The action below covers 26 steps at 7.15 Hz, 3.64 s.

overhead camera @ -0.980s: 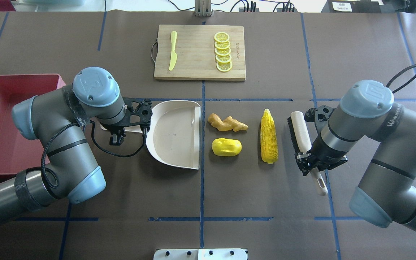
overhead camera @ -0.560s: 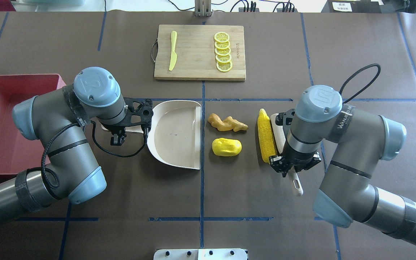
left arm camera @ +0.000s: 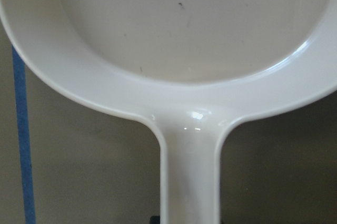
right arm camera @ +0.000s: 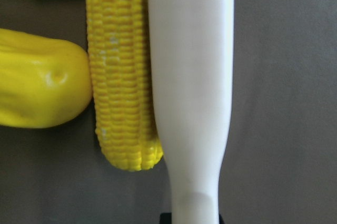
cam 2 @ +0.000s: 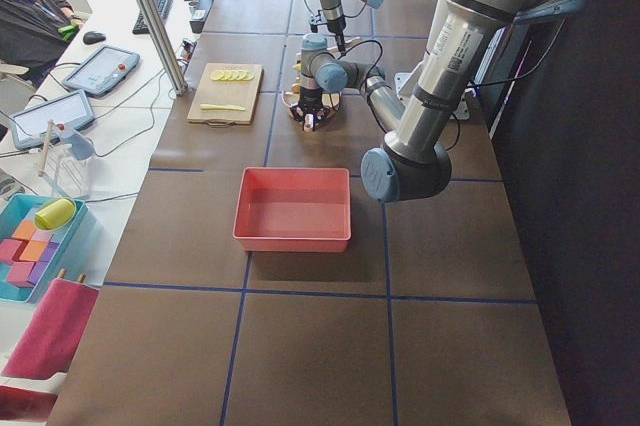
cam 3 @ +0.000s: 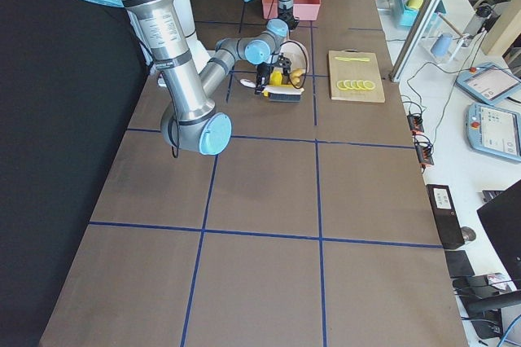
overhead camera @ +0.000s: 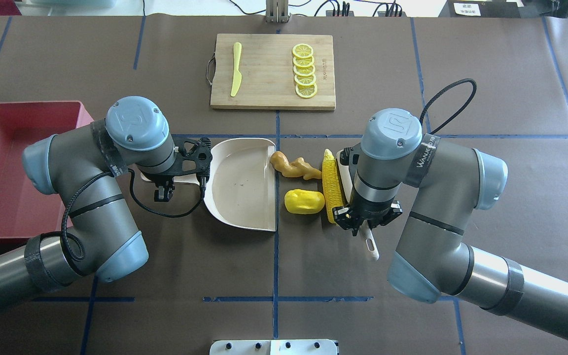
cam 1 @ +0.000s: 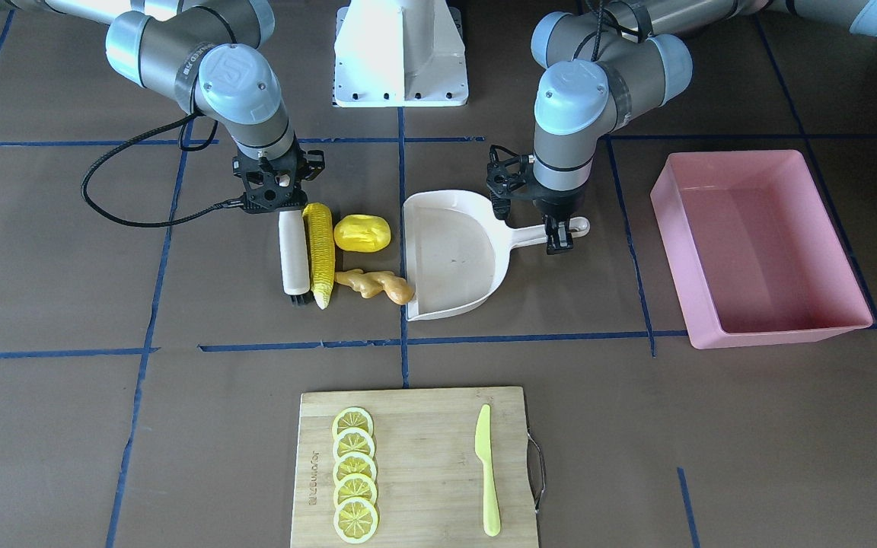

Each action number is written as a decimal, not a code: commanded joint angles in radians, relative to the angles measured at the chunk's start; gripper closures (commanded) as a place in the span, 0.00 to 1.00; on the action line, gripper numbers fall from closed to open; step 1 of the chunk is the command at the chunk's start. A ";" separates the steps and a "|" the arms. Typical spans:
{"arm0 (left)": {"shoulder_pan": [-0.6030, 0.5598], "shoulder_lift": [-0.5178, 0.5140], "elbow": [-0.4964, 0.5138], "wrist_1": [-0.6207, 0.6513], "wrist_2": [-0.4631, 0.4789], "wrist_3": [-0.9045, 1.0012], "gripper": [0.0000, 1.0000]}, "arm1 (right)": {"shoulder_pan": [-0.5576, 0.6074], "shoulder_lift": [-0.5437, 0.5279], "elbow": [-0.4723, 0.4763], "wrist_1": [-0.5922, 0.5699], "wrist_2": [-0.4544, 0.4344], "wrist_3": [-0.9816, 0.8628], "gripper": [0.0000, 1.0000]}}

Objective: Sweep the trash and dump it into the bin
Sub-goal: 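Sweep the corn, mango and ginger toward the dustpan with the right gripper's brush, then push the items deeper into the dustpan with the brush in the right gripper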

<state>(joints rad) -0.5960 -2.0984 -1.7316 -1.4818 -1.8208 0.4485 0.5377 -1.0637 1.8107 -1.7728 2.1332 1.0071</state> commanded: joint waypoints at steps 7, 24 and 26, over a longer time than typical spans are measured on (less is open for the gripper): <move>0.007 -0.031 0.004 0.051 0.041 -0.004 1.00 | -0.070 0.188 -0.146 0.012 -0.006 0.105 1.00; 0.039 -0.046 0.030 0.041 0.041 -0.067 1.00 | 0.057 0.257 -0.116 -0.012 0.106 0.150 1.00; 0.041 -0.046 0.037 0.040 0.041 -0.067 1.00 | 0.053 0.216 -0.033 -0.117 0.102 0.149 1.00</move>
<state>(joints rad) -0.5559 -2.1446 -1.6982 -1.4407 -1.7794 0.3819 0.5929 -0.8157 1.7195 -1.8243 2.2363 1.1579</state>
